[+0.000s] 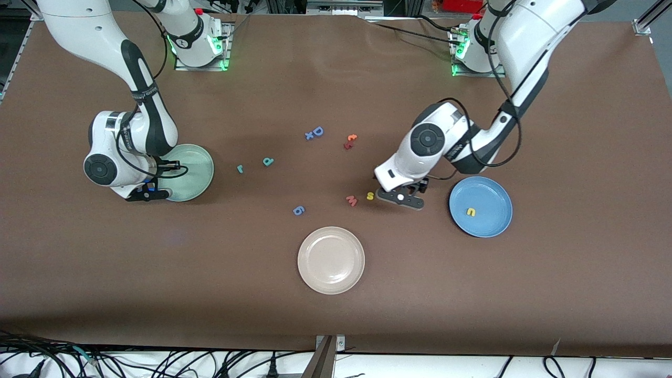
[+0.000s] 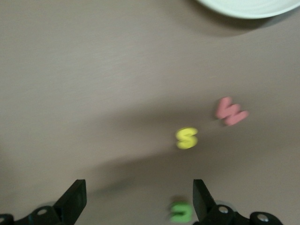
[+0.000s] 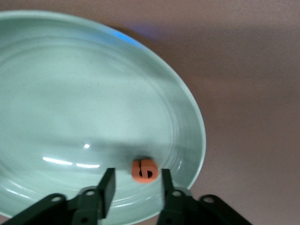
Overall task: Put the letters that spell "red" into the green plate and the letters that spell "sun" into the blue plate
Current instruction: 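Release the U on the blue plate while the right gripper releases orange letter, then grasp the yellow S with the left gripper while the right gripper grasps teal letter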
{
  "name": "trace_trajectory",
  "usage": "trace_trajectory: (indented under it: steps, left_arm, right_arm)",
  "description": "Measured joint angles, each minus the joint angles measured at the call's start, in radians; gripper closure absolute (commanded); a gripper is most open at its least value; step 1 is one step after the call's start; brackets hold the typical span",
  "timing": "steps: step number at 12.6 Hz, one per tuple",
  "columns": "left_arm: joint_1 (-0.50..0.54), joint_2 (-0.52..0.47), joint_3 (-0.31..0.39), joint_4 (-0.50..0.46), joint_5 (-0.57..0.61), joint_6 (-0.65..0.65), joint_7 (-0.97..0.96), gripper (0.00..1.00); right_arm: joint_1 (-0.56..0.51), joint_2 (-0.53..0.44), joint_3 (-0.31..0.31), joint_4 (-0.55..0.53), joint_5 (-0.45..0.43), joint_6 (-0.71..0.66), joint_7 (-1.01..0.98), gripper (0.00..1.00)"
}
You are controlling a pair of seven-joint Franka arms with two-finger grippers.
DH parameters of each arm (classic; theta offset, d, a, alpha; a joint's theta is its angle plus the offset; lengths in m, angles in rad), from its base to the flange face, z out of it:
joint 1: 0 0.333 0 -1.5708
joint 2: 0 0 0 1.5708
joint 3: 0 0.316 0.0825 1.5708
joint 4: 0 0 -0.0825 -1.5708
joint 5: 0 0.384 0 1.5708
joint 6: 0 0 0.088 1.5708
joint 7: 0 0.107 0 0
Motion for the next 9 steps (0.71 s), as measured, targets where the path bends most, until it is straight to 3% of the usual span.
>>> trace_trajectory:
  steps: [3,7,9]
  left_arm:
    - [-0.062,0.058,0.052,0.003,0.071,0.099,-0.003,0.00]
    - [-0.106,0.098,0.076,0.008,0.095,0.168,-0.004,0.11]
    - [-0.128,0.112,0.090,0.009,0.103,0.186,-0.003,0.35]
  right_arm:
    - [0.003,-0.026,0.019,0.013,0.001,-0.032,0.039,0.23]
    - [0.012,-0.082,0.167,0.029,0.004,-0.070,0.276,0.26]
    - [0.015,-0.083,0.249,0.040,0.004,-0.059,0.372,0.29]
